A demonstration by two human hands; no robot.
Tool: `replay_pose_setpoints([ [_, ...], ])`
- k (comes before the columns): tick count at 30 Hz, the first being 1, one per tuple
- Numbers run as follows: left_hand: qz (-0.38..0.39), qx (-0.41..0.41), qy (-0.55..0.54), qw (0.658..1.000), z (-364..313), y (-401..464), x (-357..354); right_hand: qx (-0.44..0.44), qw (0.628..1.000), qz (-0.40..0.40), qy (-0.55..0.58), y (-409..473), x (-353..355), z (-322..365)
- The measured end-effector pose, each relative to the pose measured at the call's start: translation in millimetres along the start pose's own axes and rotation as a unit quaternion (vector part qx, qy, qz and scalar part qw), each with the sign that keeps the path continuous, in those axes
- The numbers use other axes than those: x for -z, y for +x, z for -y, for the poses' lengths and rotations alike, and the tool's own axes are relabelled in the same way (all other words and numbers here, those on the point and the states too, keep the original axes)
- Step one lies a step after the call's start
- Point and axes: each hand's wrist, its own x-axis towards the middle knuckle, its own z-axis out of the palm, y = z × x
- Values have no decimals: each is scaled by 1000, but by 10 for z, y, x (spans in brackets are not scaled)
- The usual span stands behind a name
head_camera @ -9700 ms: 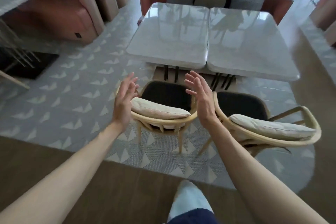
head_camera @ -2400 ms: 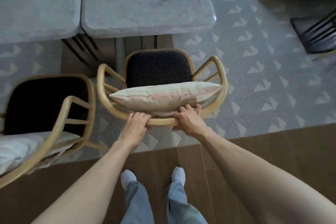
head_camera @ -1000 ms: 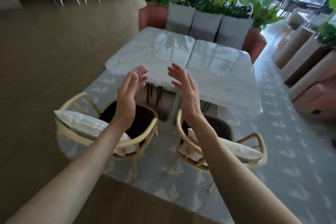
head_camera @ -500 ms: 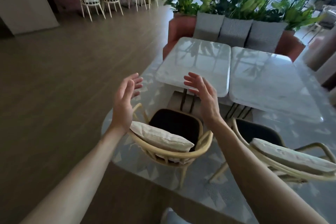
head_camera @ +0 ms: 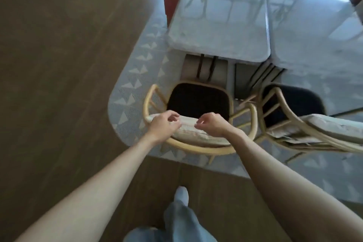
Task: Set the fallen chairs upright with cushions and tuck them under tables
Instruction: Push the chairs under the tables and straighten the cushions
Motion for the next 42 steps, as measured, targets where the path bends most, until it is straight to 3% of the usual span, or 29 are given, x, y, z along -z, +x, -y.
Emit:
replay_pose_setpoints([
  [3,117,-8,129,985,355,143,-275,-69,975,92,-190,25,-307,-303],
  [6,179,-36,248,951,599,228,-454,-63,962,80,-252,16,-525,-475],
  [11,144,-131,383,903,772,310,-587,-34,938,8,-344,35,-822,-499],
  [19,134,-242,460,844,837,460,-499,-24,920,-84,-381,12,-965,-455],
  [33,82,-185,412,888,443,1339,-441,-37,928,-131,-346,797,-318,-471],
  [42,51,-164,380,909,382,1363,-576,-31,925,-124,-358,921,-189,-536],
])
